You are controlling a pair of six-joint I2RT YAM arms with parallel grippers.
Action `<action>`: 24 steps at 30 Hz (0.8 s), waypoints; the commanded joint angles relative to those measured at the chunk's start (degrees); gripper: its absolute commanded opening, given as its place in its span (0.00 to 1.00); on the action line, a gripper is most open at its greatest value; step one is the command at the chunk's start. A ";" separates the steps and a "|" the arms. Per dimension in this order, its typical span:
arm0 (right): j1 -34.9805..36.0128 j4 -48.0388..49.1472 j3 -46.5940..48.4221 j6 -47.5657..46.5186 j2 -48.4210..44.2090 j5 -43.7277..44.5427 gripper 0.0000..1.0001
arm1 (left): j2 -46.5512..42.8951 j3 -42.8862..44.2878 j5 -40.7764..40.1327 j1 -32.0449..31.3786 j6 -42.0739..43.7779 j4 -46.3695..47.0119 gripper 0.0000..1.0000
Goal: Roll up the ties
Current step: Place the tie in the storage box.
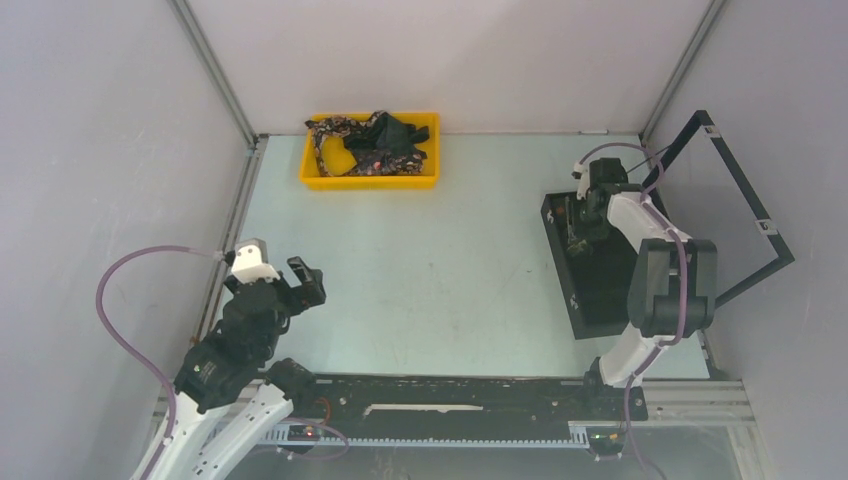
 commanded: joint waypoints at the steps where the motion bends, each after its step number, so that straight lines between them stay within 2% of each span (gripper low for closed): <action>1: 0.97 2.57 0.40 -1.07 2.74 1.80 0.00 | -0.95 -0.63 -1.32 0.11 1.65 2.05 1.00; 6: 0.94 2.24 -0.17 0.04 5.81 1.00 0.00 | -1.29 -0.95 -1.21 0.11 2.36 2.62 1.00; 10: 1.10 1.27 -0.12 1.45 4.73 2.39 0.00 | -1.51 -1.16 -1.28 0.11 2.93 3.04 1.00; 11: 1.20 0.63 0.04 2.42 3.86 3.34 0.03 | -1.63 -1.23 -1.23 0.11 3.02 3.10 1.00; 14: 1.60 -1.41 1.22 4.00 0.42 7.25 0.22 | -2.25 -1.42 -1.19 0.12 3.25 3.29 1.00; 17: 1.81 -3.41 2.62 4.68 -4.35 10.19 0.44 | -3.01 -1.56 -1.10 0.11 3.29 3.38 1.00; 21: 4.22 -5.38 6.18 7.83 -10.69 14.19 0.65 | -3.65 -1.71 -1.06 0.11 3.20 3.40 1.00; 22: 4.54 -5.77 7.13 9.27 -12.19 15.02 0.74 | -3.79 -1.76 -1.02 0.11 3.20 3.39 1.00; 23: 4.97 -5.82 7.59 10.33 -13.78 16.19 0.97 | -3.84 -1.78 -0.99 0.11 3.16 3.37 1.00; 24: 5.30 -5.62 7.64 10.98 -15.45 16.57 0.99 | -3.88 -1.78 -0.98 0.11 3.04 3.39 1.00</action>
